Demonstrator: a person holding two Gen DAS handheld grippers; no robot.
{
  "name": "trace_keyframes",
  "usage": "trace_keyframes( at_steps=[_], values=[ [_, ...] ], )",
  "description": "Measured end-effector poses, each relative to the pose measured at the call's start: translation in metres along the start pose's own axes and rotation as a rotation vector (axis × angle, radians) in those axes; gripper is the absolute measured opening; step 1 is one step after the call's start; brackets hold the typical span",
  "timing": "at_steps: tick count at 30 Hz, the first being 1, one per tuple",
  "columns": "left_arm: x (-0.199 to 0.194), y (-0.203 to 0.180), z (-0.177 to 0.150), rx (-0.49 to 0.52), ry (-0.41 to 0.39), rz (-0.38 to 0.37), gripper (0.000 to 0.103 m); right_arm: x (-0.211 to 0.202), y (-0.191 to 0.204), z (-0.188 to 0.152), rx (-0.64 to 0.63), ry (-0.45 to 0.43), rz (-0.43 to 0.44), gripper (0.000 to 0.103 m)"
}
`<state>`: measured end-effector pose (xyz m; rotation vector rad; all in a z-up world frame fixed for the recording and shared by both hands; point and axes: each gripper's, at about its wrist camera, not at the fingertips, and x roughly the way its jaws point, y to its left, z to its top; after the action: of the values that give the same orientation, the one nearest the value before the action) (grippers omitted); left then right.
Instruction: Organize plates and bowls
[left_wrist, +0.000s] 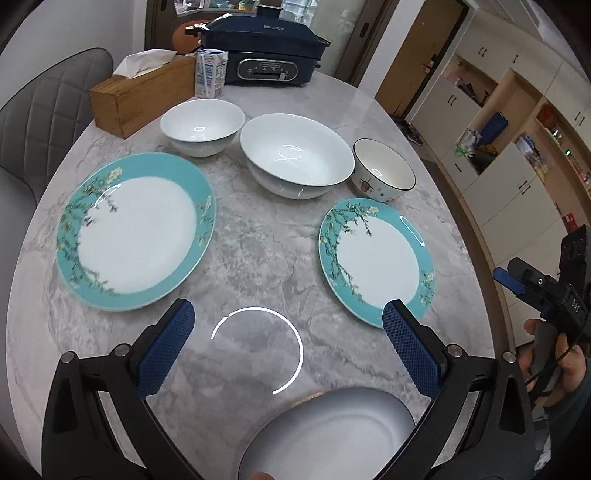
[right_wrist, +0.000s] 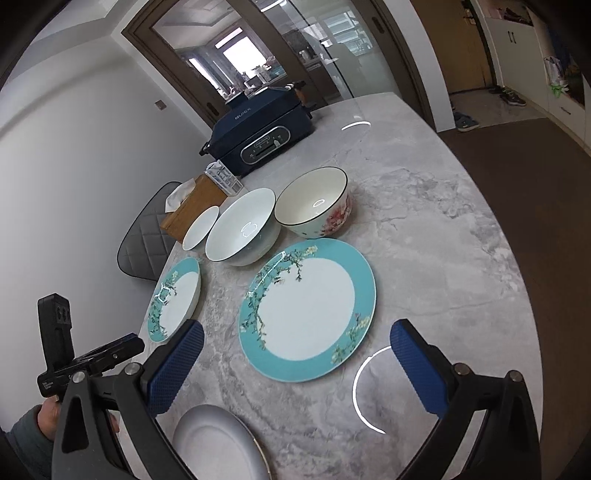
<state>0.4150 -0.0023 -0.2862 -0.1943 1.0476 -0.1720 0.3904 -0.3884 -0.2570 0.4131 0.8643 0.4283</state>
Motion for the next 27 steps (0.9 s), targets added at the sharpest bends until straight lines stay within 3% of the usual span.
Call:
trace_keyframes(
  at_steps=[6, 11, 16, 19, 22, 25, 27],
  values=[
    [0.073, -0.028, 0.035, 0.090, 0.112, 0.008, 0.102, 0.053, -0.045, 0.021, 0.062, 0.155, 0.093, 0.103],
    [0.109, -0.027, 0.045, 0.067, 0.168, -0.011, 0.102, 0.073, -0.068, 0.026, 0.100, 0.218, 0.154, 0.099],
    [0.130, -0.033, 0.046, 0.117, 0.208, -0.036, 0.102, 0.085, -0.087, 0.030, 0.158, 0.237, 0.226, 0.099],
    [0.141, -0.038, 0.047, 0.145, 0.234, -0.036, 0.098, 0.091, -0.092, 0.030, 0.154, 0.246, 0.249, 0.091],
    [0.151, -0.035, 0.045, 0.109, 0.275, -0.091, 0.092, 0.097, -0.094, 0.030, 0.156, 0.256, 0.258, 0.081],
    [0.161, -0.035, 0.043, 0.100, 0.294, -0.099, 0.090, 0.101, -0.094, 0.031, 0.146, 0.273, 0.256, 0.070],
    [0.167, -0.035, 0.043, 0.086, 0.310, -0.115, 0.079, 0.103, -0.093, 0.032, 0.138, 0.280, 0.253, 0.069]
  ],
)
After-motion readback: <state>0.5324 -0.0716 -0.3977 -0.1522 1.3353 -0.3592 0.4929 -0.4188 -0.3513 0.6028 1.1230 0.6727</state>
